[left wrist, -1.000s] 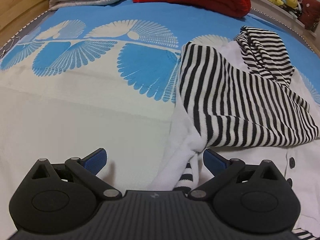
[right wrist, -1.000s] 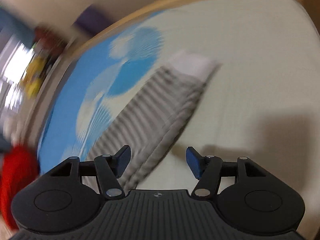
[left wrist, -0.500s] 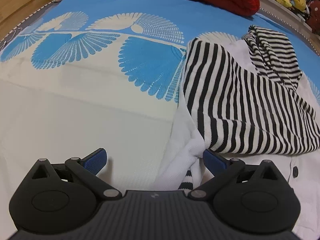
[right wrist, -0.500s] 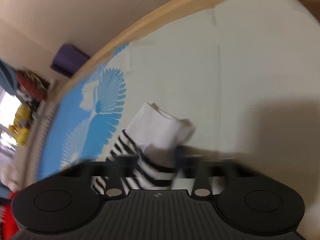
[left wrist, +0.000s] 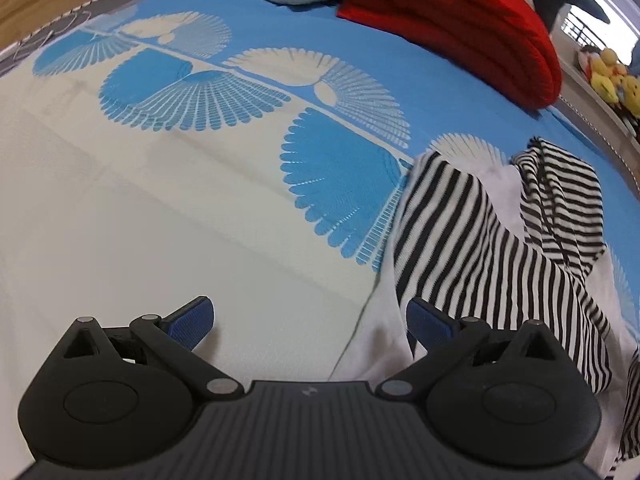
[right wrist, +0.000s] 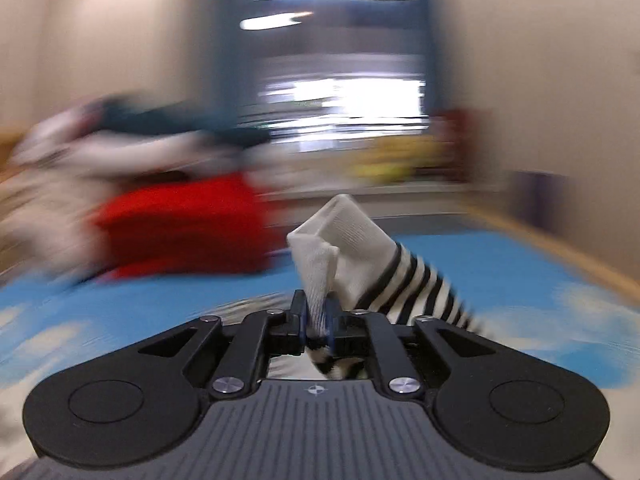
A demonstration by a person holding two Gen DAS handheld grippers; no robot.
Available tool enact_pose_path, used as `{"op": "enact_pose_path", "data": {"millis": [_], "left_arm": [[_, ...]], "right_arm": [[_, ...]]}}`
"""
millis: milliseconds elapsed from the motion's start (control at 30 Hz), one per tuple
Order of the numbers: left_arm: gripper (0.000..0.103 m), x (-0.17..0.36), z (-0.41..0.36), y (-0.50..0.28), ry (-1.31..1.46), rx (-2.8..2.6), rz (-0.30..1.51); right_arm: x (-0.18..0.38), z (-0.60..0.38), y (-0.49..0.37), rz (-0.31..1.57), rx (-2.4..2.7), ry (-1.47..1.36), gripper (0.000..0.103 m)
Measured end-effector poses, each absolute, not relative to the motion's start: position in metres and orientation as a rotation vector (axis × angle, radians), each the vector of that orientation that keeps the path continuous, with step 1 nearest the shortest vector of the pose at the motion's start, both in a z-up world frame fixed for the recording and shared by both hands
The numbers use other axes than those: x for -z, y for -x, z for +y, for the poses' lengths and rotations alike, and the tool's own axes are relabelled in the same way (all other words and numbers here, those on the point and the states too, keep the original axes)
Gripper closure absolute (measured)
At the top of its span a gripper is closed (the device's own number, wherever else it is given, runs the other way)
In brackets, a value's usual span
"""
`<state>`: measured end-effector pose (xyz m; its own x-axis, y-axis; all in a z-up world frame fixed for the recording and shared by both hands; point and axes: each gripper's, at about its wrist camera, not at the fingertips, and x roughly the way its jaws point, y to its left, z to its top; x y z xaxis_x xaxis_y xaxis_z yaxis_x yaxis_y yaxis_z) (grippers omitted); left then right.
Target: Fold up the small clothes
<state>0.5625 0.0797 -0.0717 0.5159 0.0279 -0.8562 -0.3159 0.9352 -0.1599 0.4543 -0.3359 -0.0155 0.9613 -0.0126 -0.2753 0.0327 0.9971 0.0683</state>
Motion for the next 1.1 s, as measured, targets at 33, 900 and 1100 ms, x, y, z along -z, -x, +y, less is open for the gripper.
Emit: {"op": "enact_pose_path", "data": {"millis": [33,900,1100], "left_arm": [[0.0,0.073,0.082,-0.564,0.321,-0.212,1.021],[0.0,0.082,0.021,-0.568,0.082,0.022,0.989],[0.0,0.082,0.058,-0.584,0.065,-0.04,0.974]], "right_arm": [[0.029,-0.294,-0.456,0.344,-0.136,-0.031,0.054],[0.157,-0.404,-0.481,0.902,0.205,-0.027,0.047],[0.111,-0.419,-0.48,0.798,0.194,-0.113,0.042]]}}
